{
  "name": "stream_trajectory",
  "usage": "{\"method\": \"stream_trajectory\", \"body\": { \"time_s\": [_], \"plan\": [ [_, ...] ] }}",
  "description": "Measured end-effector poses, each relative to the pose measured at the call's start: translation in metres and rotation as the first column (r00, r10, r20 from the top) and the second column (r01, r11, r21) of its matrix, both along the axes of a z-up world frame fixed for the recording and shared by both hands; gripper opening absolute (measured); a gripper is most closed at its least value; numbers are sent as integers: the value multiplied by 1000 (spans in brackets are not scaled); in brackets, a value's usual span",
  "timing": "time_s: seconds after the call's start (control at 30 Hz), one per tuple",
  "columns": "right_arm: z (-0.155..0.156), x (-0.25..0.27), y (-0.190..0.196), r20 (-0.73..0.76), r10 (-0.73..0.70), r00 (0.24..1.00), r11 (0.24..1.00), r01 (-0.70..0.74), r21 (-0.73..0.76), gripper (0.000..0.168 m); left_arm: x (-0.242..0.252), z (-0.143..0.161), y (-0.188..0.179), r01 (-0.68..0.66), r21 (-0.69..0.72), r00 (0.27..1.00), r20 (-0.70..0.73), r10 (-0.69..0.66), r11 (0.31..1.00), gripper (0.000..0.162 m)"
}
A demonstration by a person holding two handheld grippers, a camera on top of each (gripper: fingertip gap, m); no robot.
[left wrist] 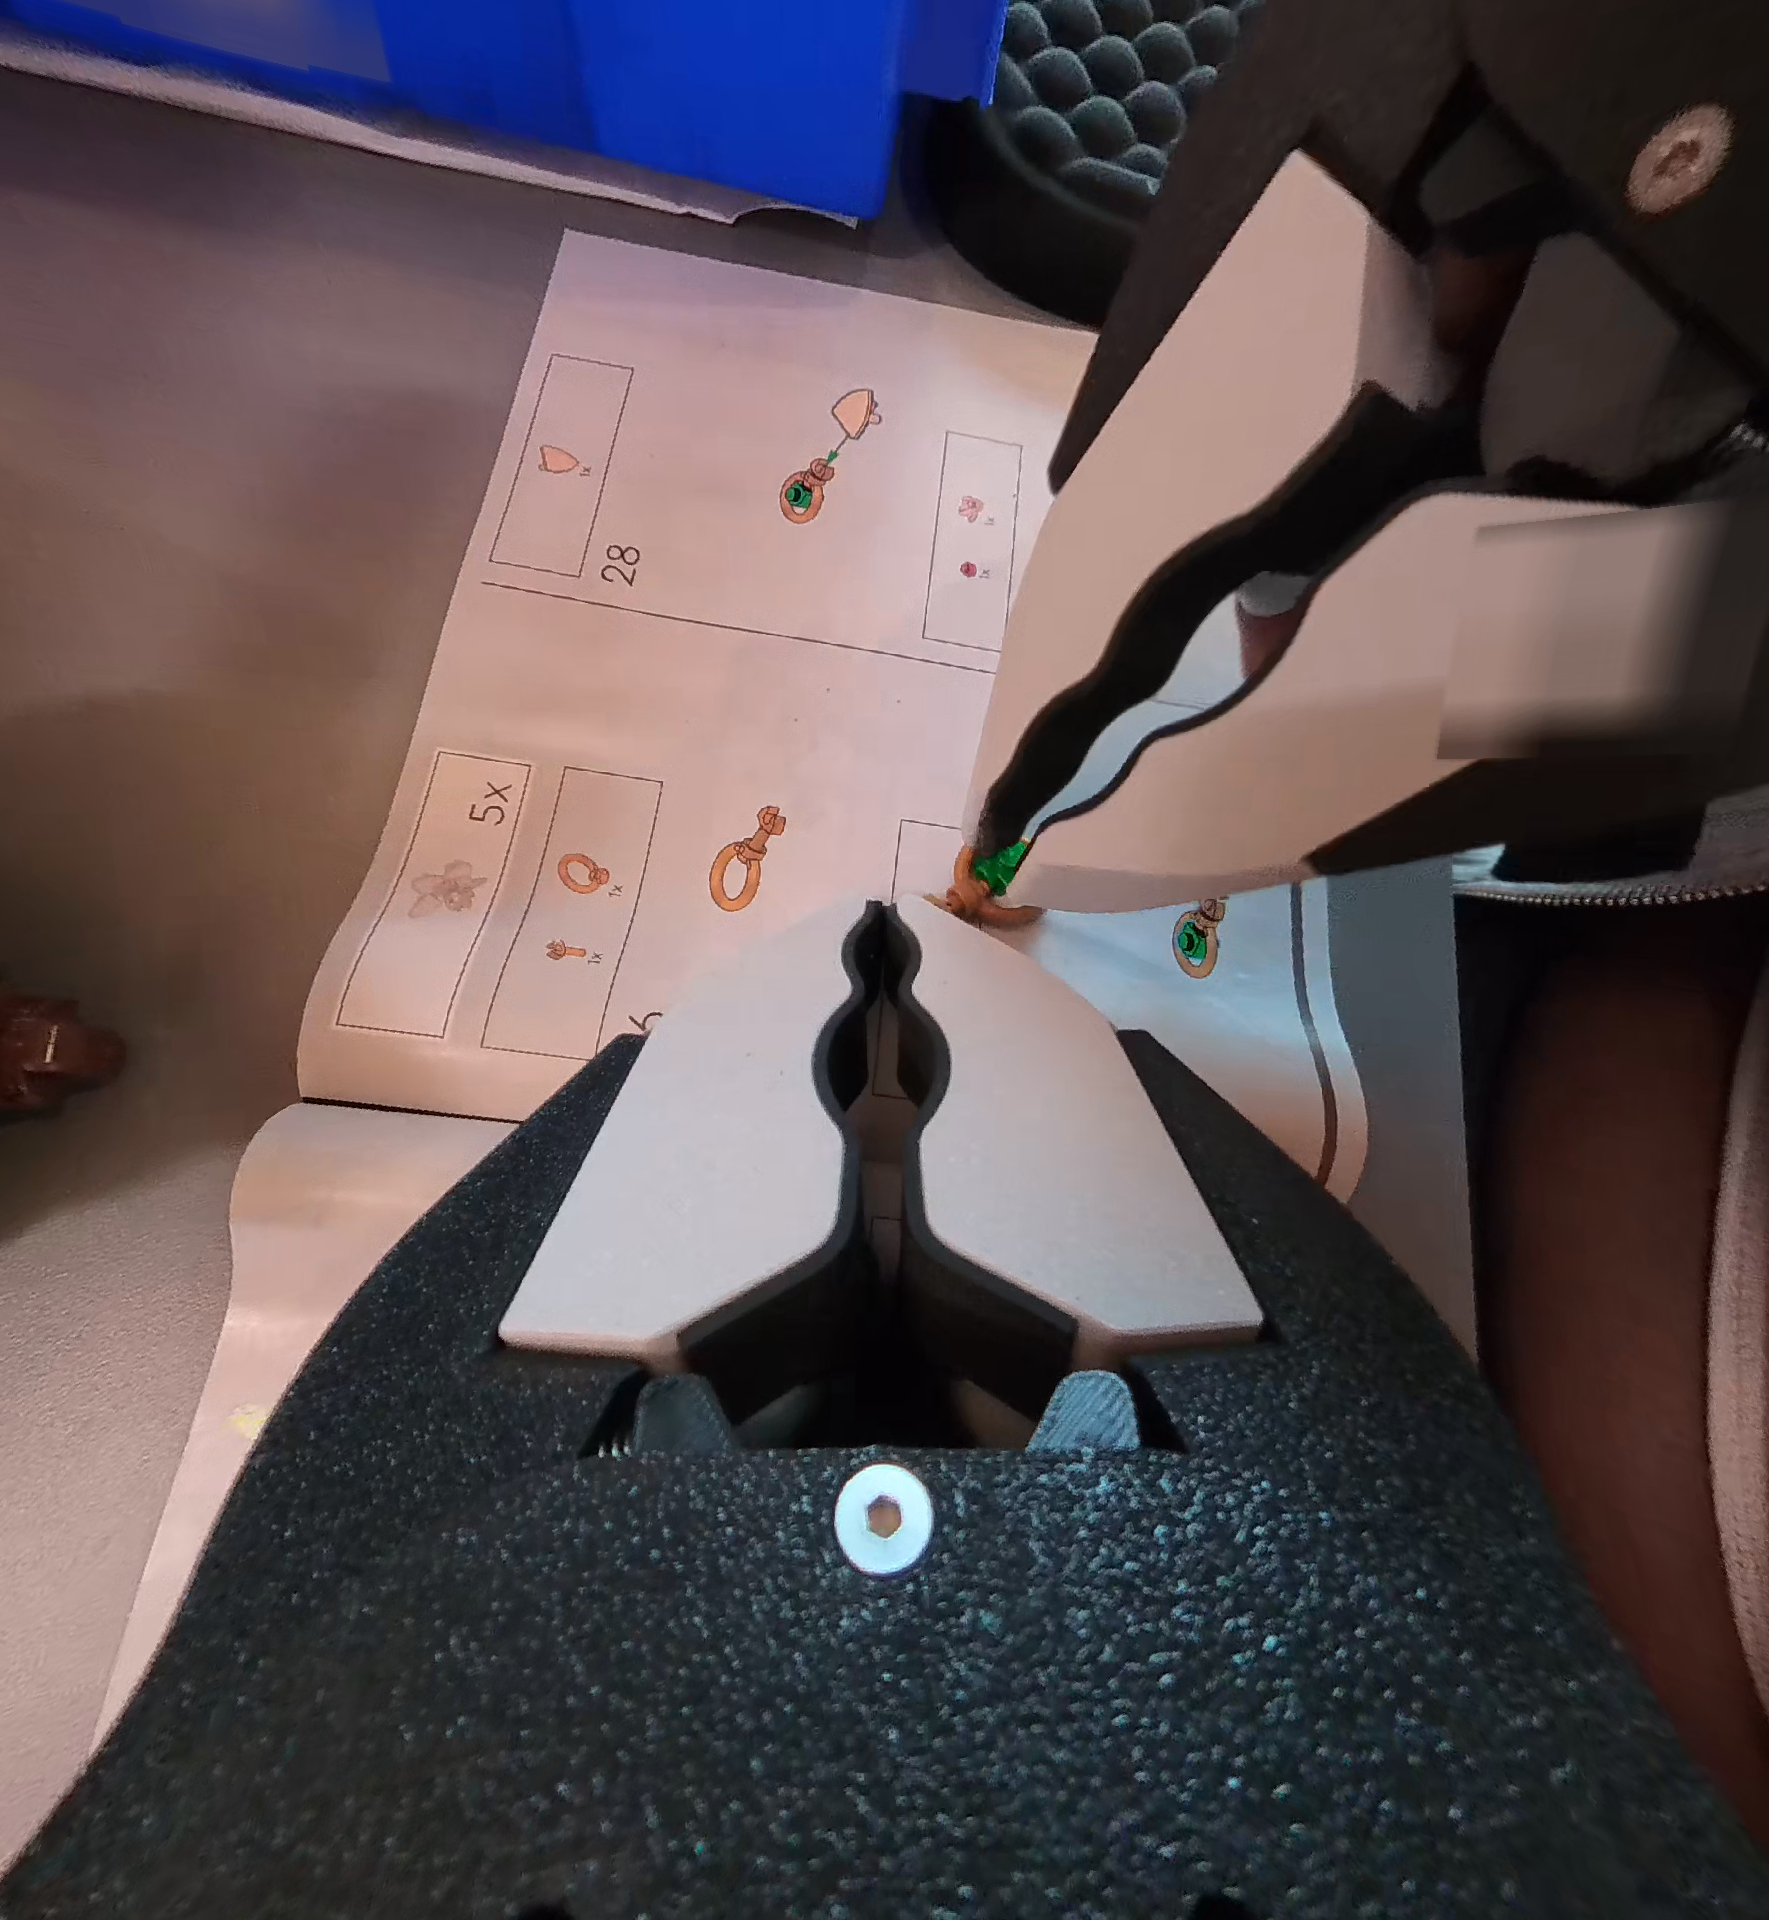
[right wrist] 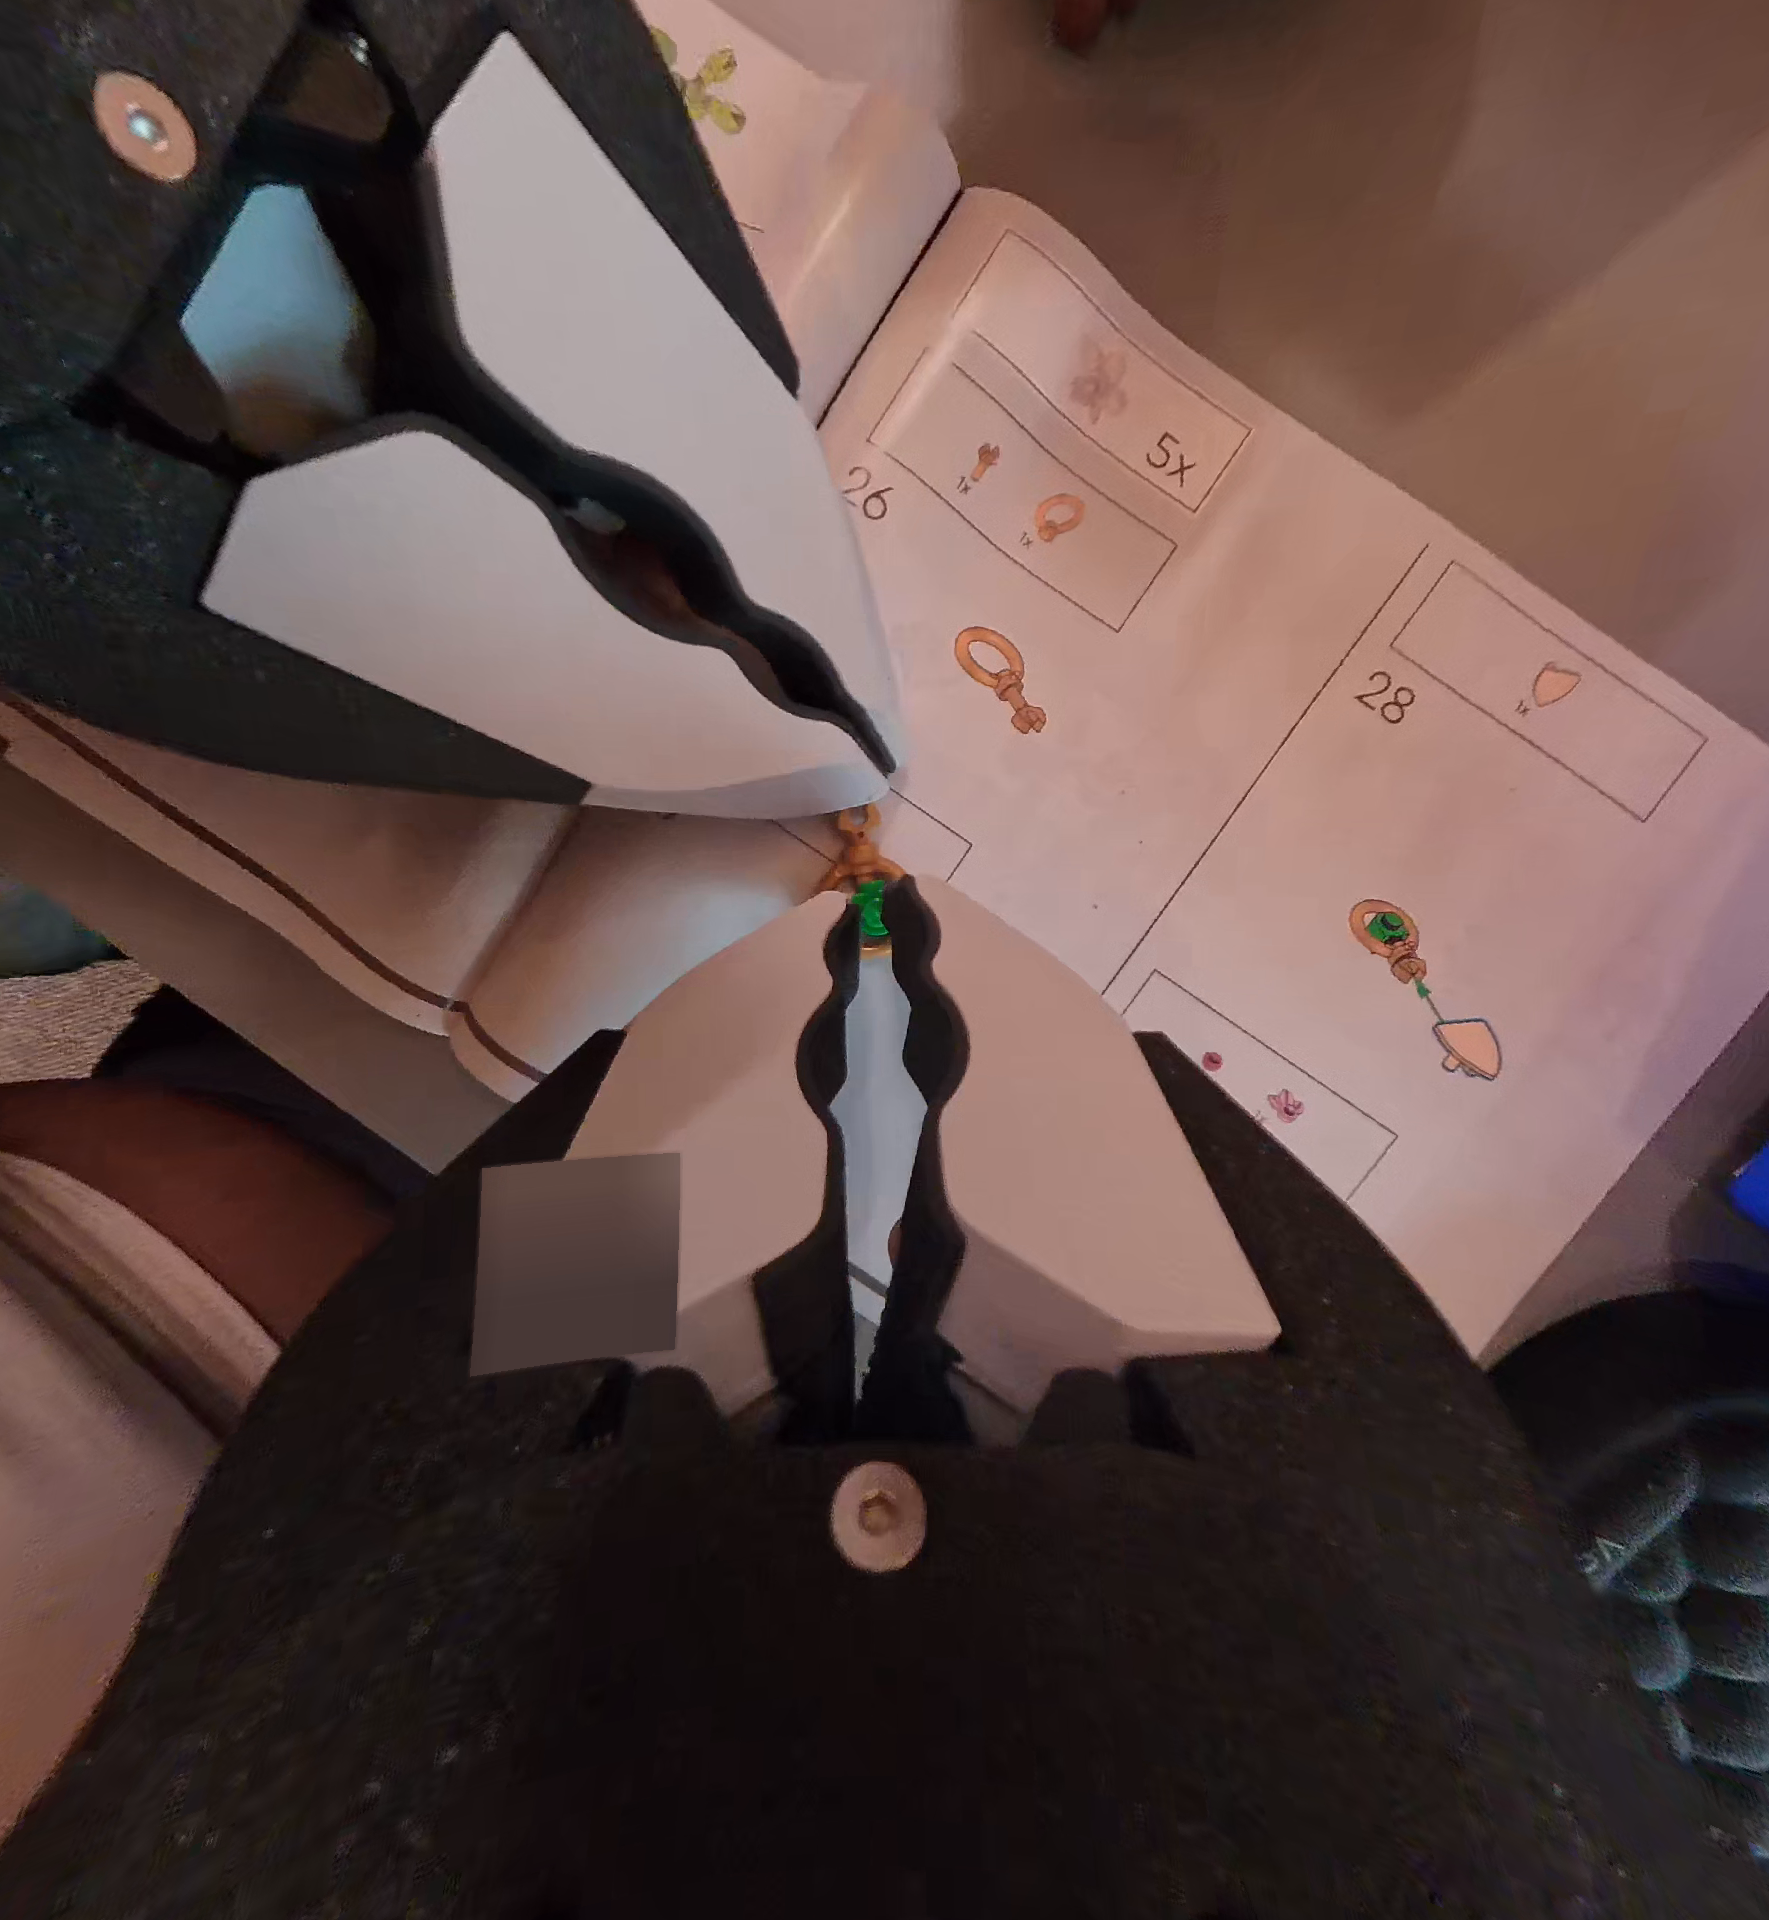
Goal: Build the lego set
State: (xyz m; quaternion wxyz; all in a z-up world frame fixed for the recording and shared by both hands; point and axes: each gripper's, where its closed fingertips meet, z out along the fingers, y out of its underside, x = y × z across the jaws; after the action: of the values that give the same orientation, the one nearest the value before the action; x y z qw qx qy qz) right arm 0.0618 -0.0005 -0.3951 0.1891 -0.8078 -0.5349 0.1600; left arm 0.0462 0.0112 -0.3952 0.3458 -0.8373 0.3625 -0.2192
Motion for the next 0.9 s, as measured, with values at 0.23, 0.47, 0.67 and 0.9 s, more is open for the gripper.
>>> {"method": "stream_trajectory", "body": {
  "time_s": [0.23,0.47,0.67,0.9],
  "plan": [
    [0,-2,-5,-34,-5,999,998,3,-64,6,0,0,1,-16,14,1000,-15,16,1000,0],
    [0,-2,-5,-8,3,1000,1000,-3,2,6,1,3,-2,0,-3,999,32,0,1000,0],
    [0,-1,-2,-13,9,1000,998,-8,54,5,8,10,-11,46,-103,986,162,-29,994,0],
    [0,-1,-2,-40,37,999,998,-35,44,6,-9,4,-6,11,-120,993,120,3,993,2]
  ]
}}
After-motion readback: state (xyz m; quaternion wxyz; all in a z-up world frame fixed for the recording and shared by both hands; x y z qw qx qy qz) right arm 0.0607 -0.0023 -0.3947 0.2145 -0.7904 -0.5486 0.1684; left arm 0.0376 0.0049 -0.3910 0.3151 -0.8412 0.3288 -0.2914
